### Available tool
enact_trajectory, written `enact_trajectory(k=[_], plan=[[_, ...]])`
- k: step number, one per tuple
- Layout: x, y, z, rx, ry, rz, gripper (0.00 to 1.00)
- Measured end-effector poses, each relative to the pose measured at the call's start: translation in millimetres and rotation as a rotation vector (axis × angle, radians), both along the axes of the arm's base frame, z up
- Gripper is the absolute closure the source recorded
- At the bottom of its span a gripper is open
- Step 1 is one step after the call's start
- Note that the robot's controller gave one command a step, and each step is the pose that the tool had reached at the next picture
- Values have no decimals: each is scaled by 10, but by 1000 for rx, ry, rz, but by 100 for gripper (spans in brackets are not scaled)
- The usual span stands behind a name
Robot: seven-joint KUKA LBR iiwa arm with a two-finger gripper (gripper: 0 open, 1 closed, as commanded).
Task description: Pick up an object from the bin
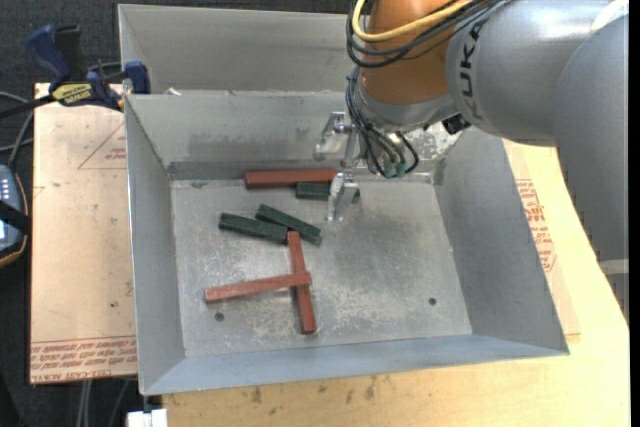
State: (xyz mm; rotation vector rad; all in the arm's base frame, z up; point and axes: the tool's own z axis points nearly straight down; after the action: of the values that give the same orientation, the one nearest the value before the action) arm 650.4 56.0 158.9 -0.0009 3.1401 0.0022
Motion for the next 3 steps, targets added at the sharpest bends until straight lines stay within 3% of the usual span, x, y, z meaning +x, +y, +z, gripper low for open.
enact_trajectory(k=[1, 3], plan=[[-132, 561, -731, -1, -2, 63, 0], [-45, 740, -573, 1, -5, 99, 0]])
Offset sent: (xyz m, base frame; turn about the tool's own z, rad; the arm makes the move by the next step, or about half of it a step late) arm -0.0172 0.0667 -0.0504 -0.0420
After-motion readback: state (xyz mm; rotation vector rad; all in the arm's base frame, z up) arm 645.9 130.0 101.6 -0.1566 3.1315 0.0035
